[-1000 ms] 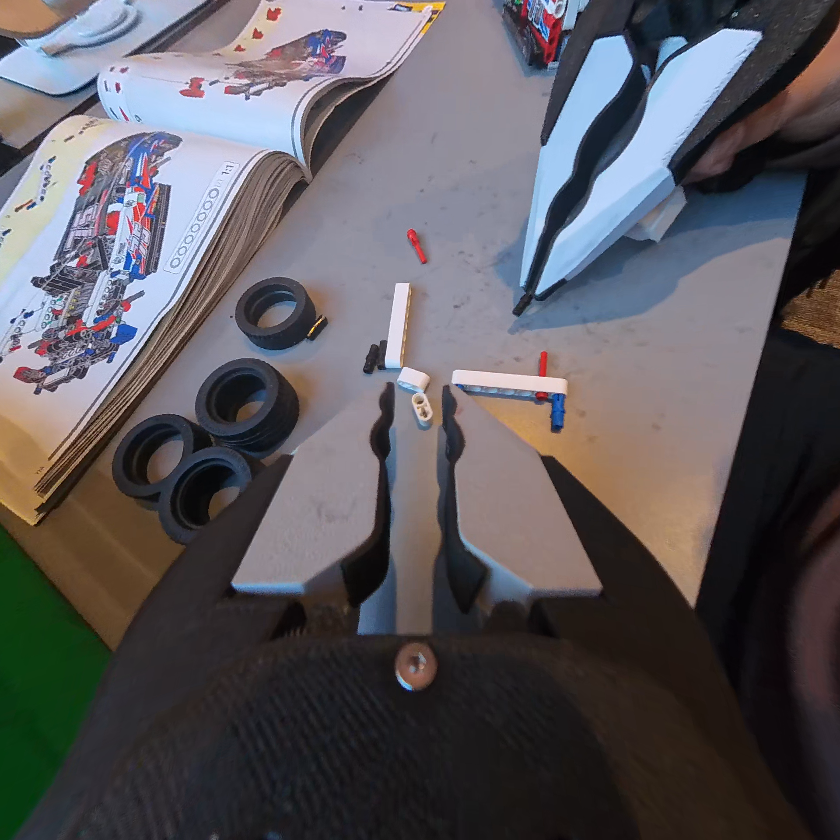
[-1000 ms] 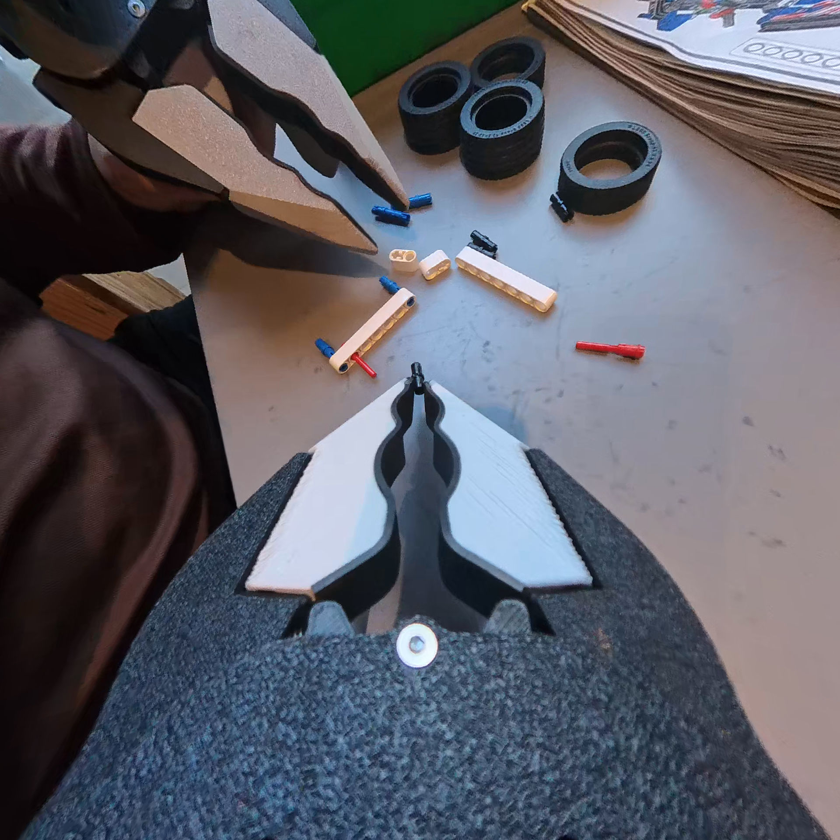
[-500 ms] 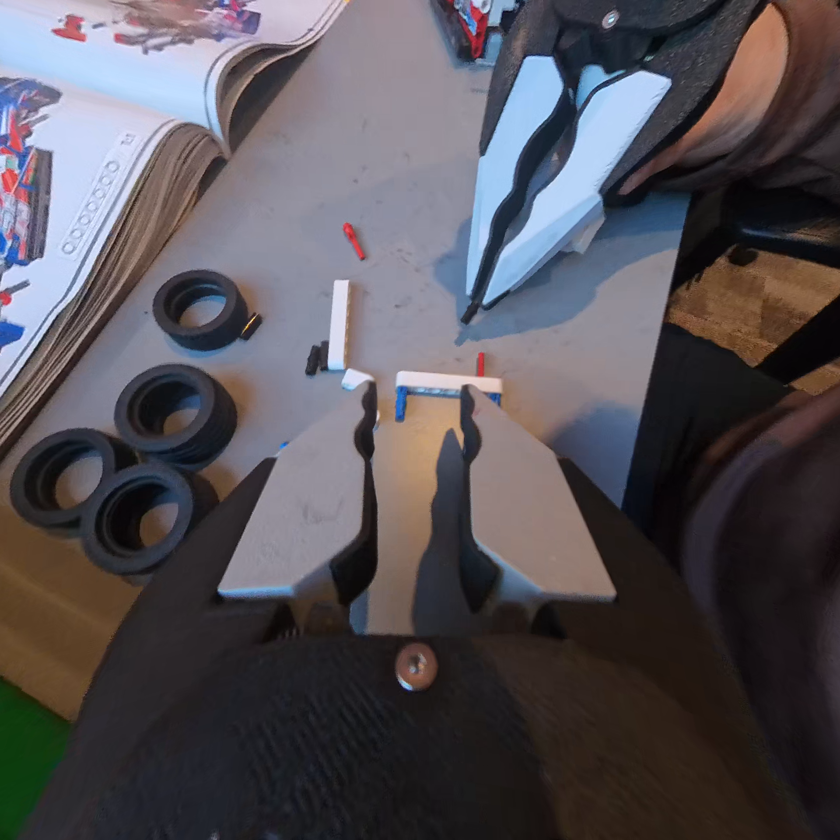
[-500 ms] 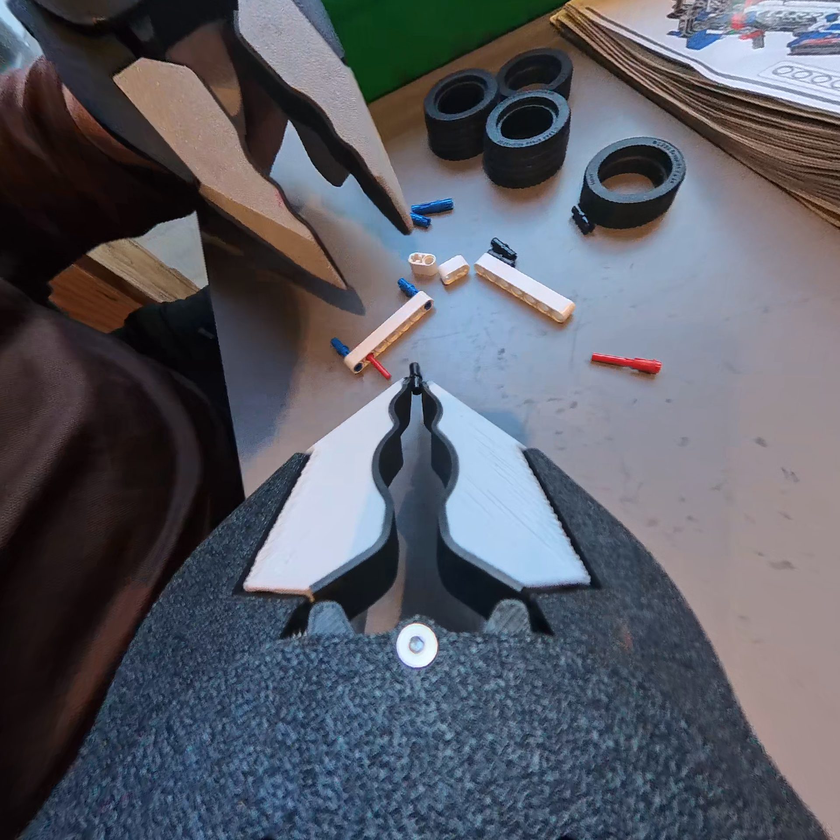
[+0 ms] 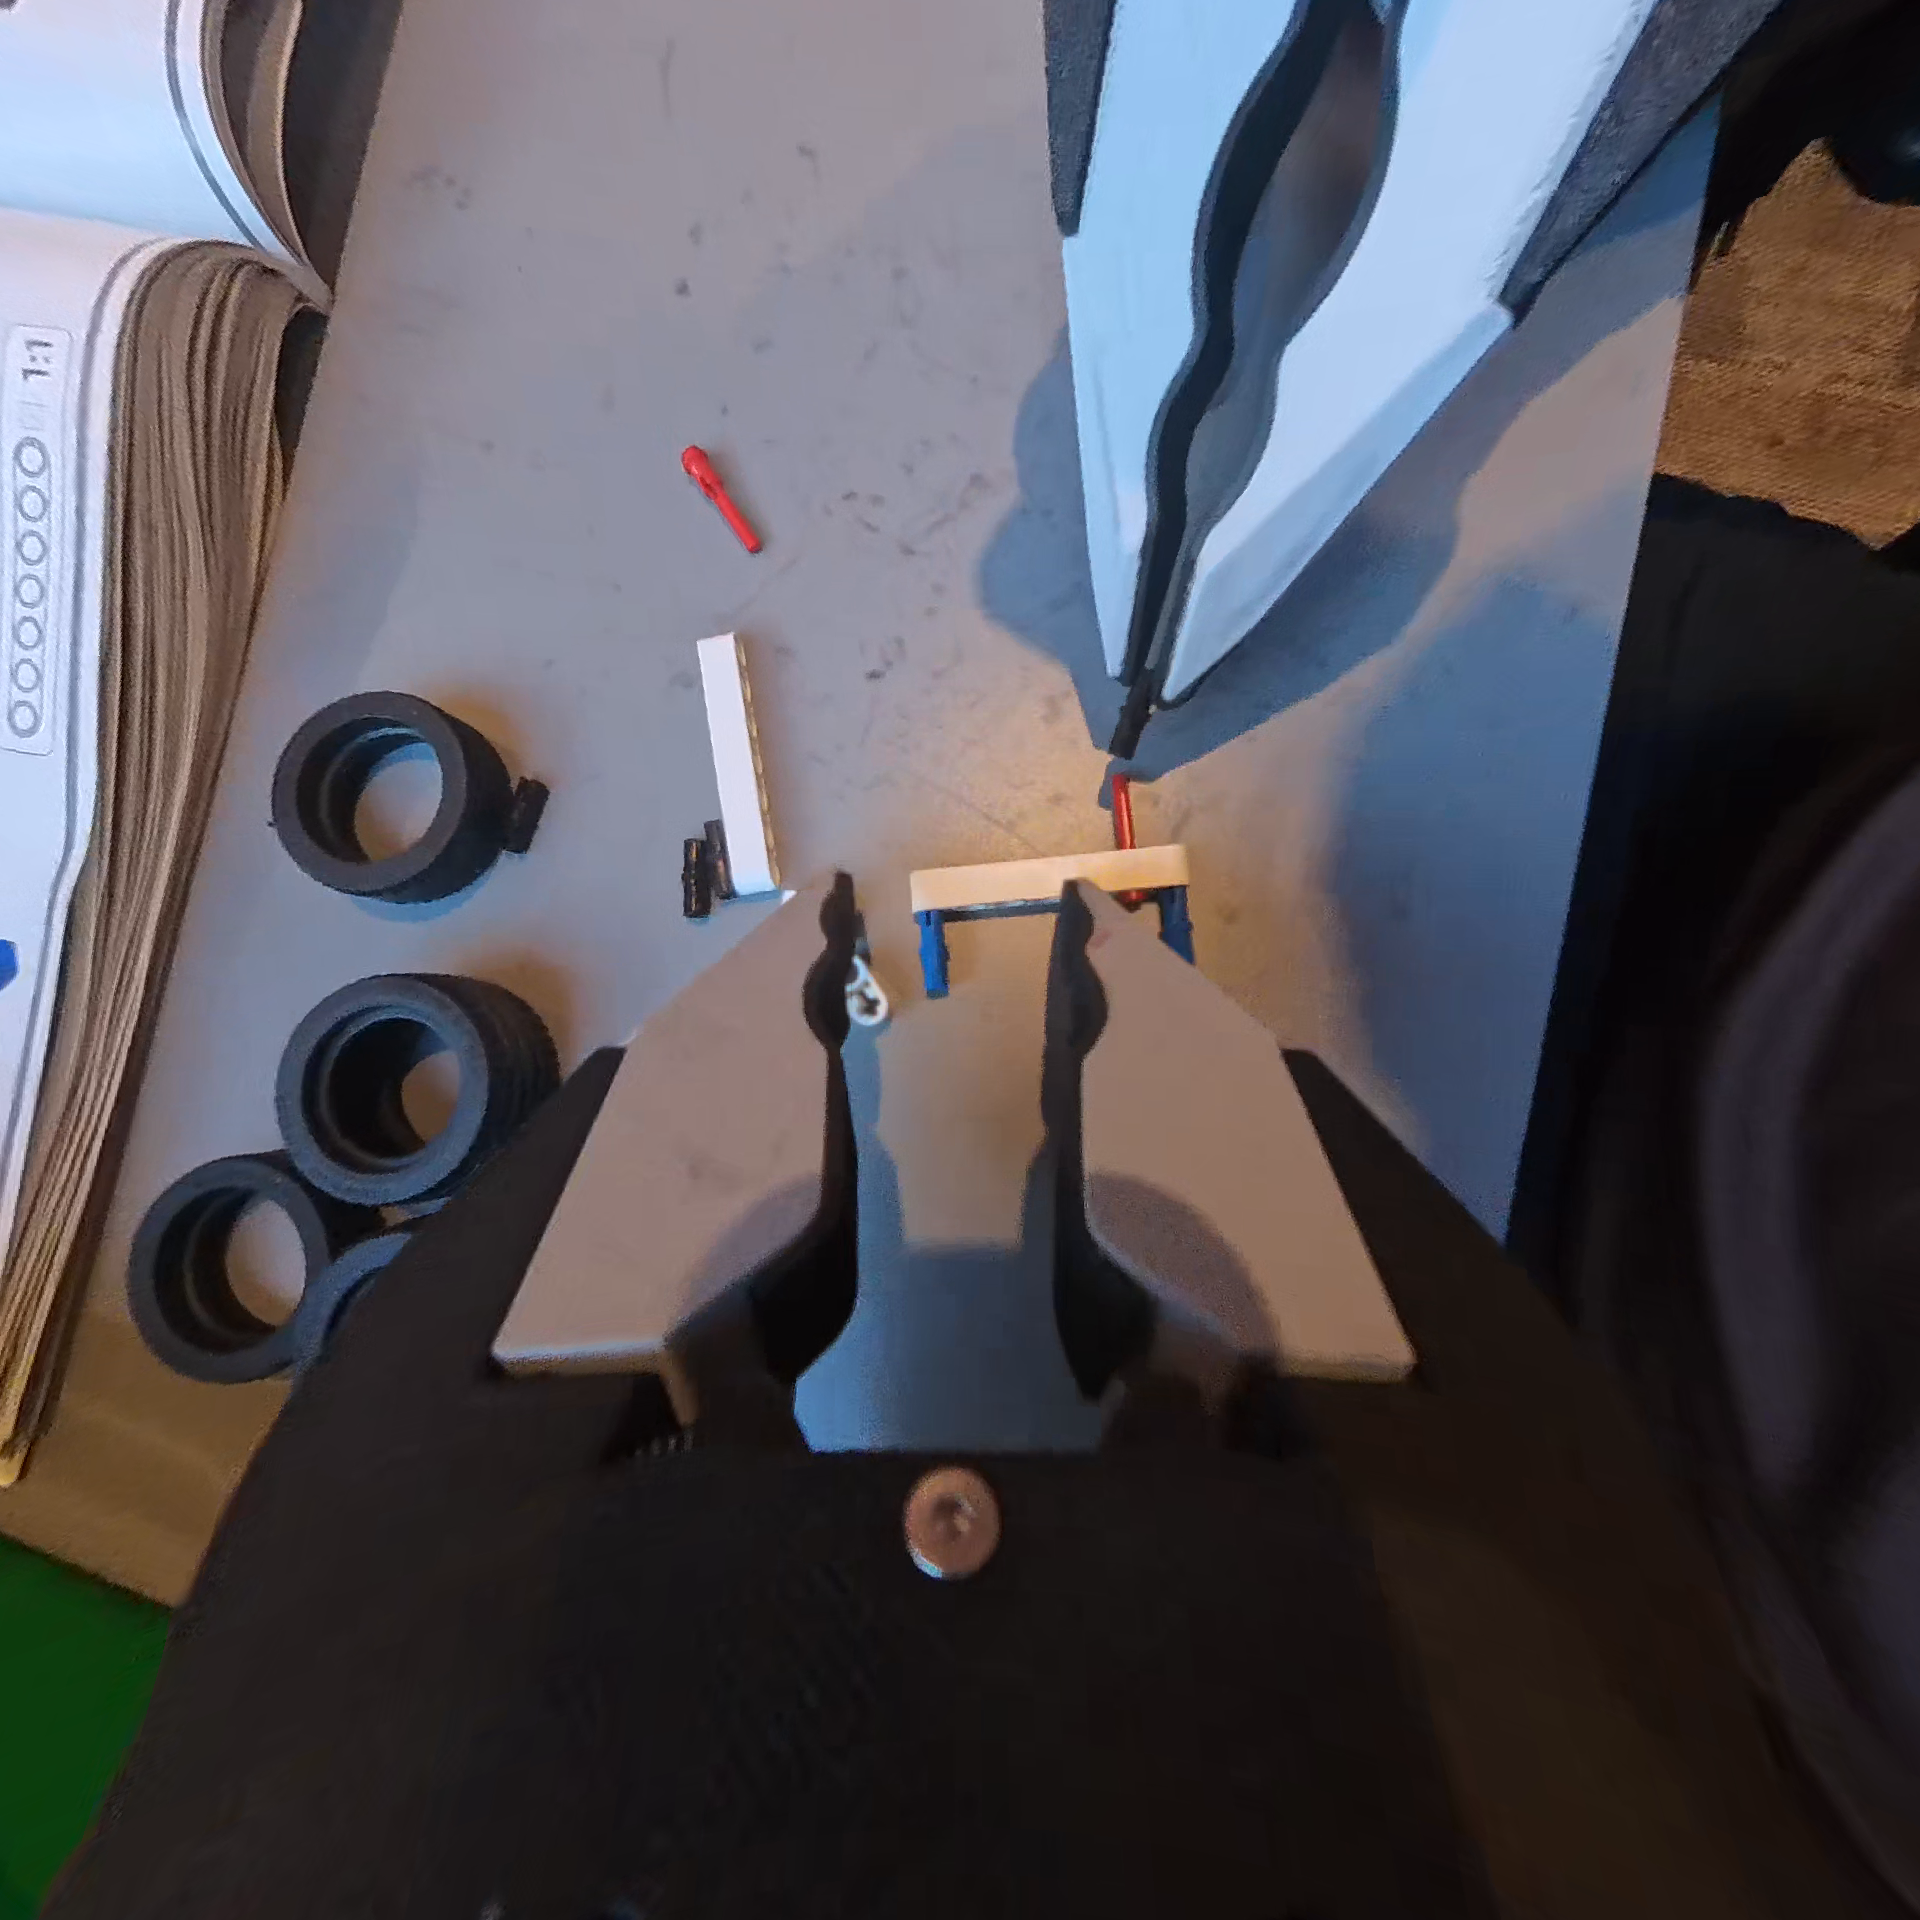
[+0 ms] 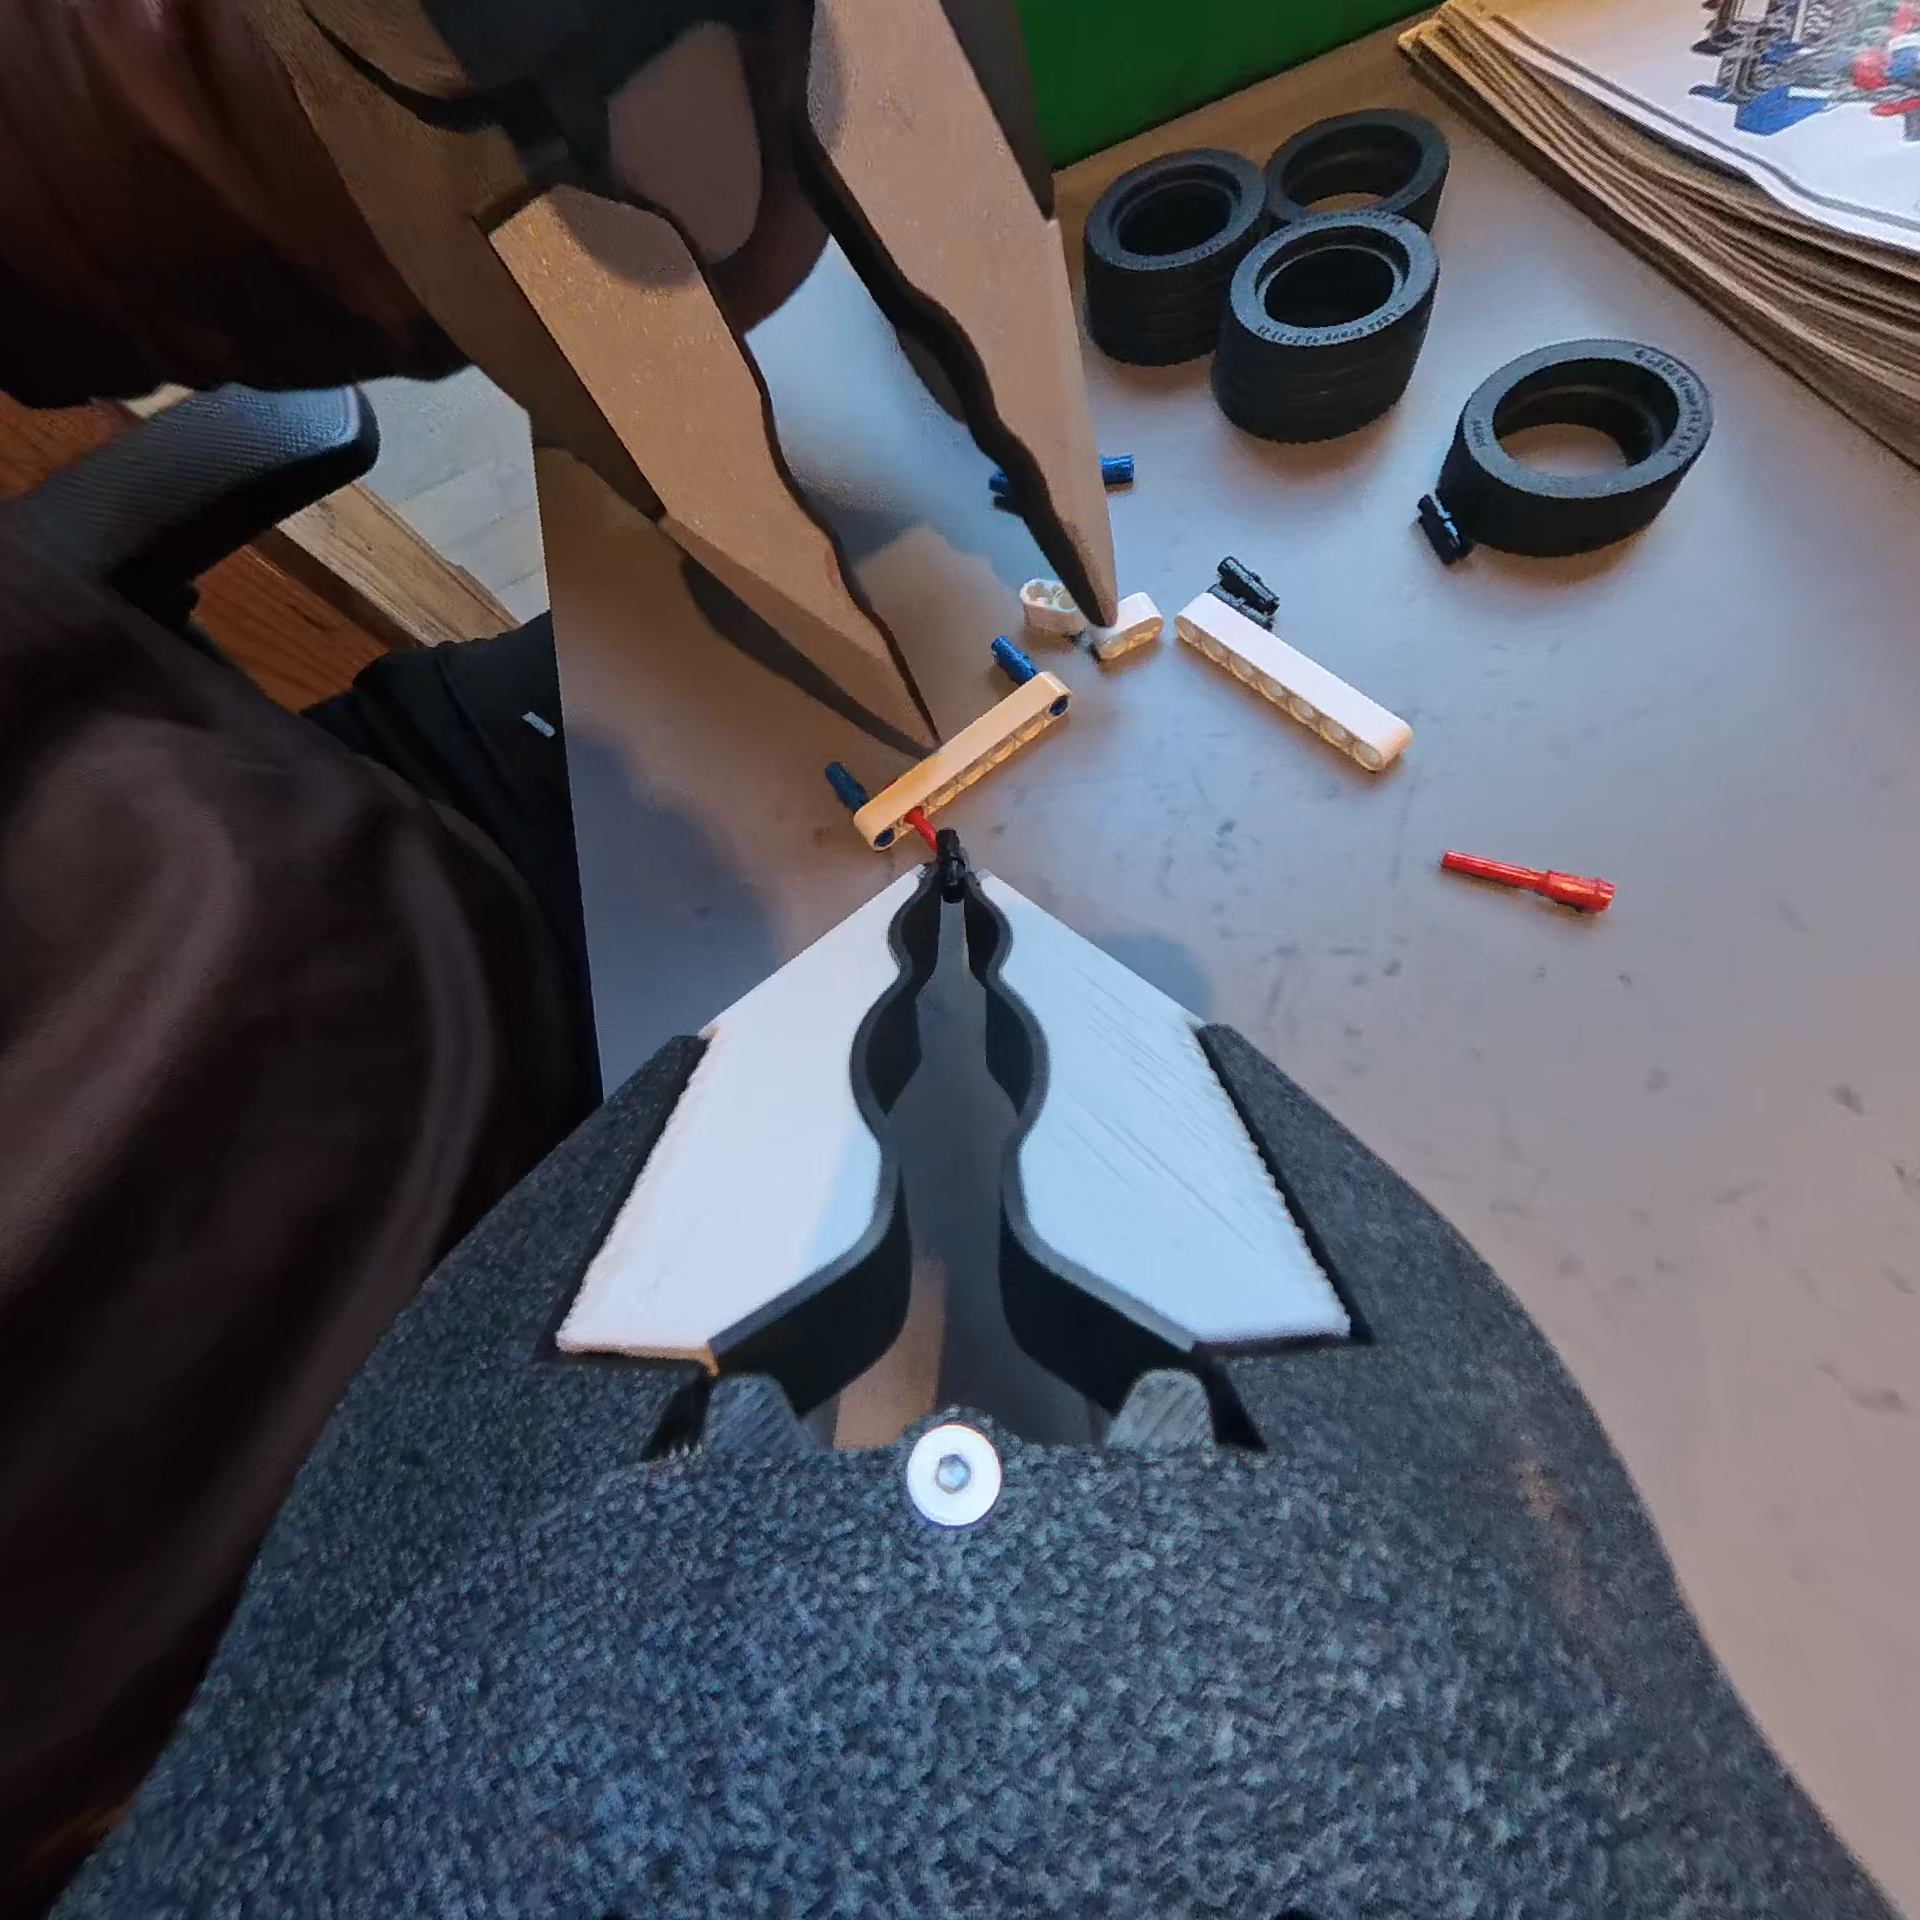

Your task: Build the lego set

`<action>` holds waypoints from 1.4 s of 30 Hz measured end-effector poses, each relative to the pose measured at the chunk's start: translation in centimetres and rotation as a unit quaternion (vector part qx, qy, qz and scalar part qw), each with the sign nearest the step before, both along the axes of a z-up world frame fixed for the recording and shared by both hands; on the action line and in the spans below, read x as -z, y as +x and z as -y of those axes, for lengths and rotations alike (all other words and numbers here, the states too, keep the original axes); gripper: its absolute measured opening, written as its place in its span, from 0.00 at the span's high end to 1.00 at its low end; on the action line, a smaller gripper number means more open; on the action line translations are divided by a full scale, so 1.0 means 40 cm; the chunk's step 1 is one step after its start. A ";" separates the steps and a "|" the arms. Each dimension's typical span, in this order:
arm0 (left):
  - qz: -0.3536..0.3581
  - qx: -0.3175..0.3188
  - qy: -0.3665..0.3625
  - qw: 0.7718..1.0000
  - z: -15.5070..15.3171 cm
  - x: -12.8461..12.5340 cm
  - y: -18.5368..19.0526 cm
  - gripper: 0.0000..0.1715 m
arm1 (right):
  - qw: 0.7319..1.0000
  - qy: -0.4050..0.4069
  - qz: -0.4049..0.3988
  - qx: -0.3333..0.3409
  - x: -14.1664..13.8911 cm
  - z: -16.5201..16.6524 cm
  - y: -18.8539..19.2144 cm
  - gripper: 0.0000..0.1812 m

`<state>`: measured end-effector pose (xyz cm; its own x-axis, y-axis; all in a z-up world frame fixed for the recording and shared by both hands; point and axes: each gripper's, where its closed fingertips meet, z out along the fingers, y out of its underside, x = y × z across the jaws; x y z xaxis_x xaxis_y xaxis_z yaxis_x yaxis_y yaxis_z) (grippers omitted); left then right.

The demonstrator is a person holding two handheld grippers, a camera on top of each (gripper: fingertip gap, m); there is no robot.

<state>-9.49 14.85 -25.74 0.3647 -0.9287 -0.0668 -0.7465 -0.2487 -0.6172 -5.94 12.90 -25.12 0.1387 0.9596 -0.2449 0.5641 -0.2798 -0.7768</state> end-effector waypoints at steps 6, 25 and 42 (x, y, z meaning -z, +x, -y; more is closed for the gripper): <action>-0.008 -0.083 -0.044 0.996 0.020 -0.022 0.013 0.72 | 1.000 0.003 0.014 0.002 0.010 -0.002 -0.002 0.98; -0.050 -0.066 -0.039 0.996 0.042 0.029 0.035 0.66 | 1.000 0.008 0.020 -0.005 0.014 0.004 -0.005 0.98; -0.029 0.053 -0.030 0.998 0.048 0.019 0.031 0.69 | 0.999 -0.013 0.038 -0.030 0.028 0.023 -0.030 0.98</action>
<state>-8.24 12.94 -26.51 0.2606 -0.9651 -0.0280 -0.8051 -0.2012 -0.5580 -7.13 11.98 -26.24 0.0997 0.9601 -0.2614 0.6371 -0.2633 -0.7244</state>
